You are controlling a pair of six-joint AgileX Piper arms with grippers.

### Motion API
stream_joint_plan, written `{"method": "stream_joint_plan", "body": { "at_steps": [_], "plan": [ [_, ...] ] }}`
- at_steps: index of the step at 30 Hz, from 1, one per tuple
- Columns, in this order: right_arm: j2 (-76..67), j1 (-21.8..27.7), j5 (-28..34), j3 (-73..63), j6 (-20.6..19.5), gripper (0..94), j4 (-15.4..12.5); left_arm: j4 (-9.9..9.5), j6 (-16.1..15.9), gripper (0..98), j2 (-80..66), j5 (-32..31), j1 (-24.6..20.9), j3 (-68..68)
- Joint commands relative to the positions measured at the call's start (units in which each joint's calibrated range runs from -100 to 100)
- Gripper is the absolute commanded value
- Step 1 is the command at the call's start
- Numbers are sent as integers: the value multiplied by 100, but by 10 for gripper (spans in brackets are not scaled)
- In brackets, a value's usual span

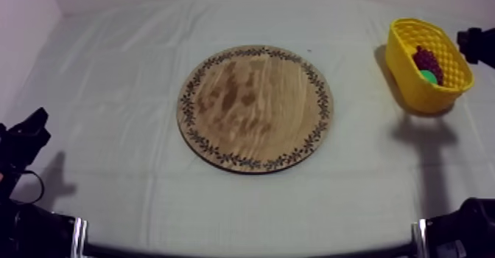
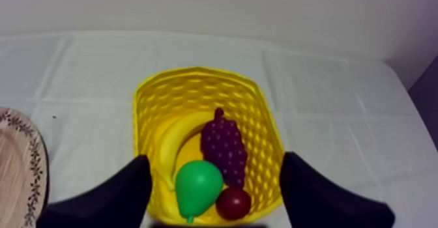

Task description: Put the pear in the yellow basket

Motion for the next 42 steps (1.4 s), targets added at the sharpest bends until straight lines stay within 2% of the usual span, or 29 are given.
{"method": "stream_joint_plan", "body": {
  "at_steps": [1, 5, 9, 16, 20, 22, 25, 27, 31, 34, 42],
  "plan": [
    [-995, -5, -8, 646, 56, 548, -73, 2, -1, 1, 0, -1, 2, 0],
    [-1902, -12, 53, 1349, 192, 530, -254, 2, -1, 1, 0, -1, 2, 0],
    [-2765, -53, 386, 1800, 298, 507, -450, 2, -1, 1, 0, -1, 2, 0],
    [-3879, -231, 972, 2366, 234, 413, -511, 2, -1, 1, 0, -1, 2, 0],
    [-4316, -326, 1065, 2688, 260, 305, -564, 2, -1, 1, 0, -1, 2, 0],
    [-4483, -376, 1074, 2852, 328, 222, -626, 2, -1, 1, 0, -1, 2, 0],
    [-4596, -420, 1116, 2979, 466, 89, -788, 2, -1, 1, 0, -1, 2, 0],
    [-4626, -420, 1150, 3013, 588, 46, -924, 2, -1, 1, 0, -1, 2, 0],
    [-4648, -411, 1182, 3038, 721, 16, -1110, 2, -1, 1, 0, -1, 2, 0],
    [-4652, -398, 1190, 3043, 659, 10, -1158, 2, -1, 1, 0, -1, 2, 0],
    [-4654, -390, 1245, 3046, 87, 28, -1118, 2, -1, 1, 0, -1, 2, 0]
  ]
}}
